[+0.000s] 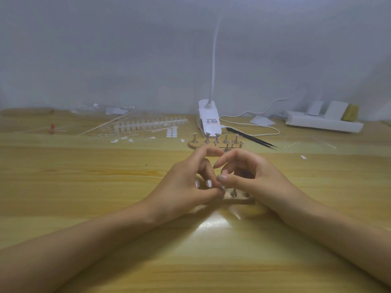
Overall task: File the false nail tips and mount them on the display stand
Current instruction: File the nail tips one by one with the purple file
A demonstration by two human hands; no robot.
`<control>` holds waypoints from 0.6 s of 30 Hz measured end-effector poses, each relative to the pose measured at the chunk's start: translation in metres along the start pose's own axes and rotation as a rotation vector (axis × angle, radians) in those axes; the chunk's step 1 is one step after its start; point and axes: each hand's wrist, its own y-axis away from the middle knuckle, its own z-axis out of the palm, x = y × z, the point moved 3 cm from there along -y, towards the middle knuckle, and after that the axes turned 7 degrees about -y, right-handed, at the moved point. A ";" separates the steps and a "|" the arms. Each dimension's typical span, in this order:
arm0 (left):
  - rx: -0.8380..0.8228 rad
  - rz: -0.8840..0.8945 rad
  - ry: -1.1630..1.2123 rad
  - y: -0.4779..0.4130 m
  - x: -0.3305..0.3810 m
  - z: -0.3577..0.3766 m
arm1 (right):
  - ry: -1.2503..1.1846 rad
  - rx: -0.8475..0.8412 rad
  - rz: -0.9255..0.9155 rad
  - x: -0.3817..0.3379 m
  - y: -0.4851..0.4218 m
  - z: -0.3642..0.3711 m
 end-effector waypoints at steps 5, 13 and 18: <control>0.001 0.006 -0.006 0.001 0.001 0.000 | 0.065 0.023 -0.041 0.000 0.001 -0.001; -0.133 -0.025 -0.052 -0.010 -0.001 -0.022 | 0.056 0.285 -0.090 -0.013 -0.012 -0.044; 0.002 0.051 -0.277 -0.029 -0.004 -0.050 | 0.351 0.281 -0.013 0.003 -0.027 -0.084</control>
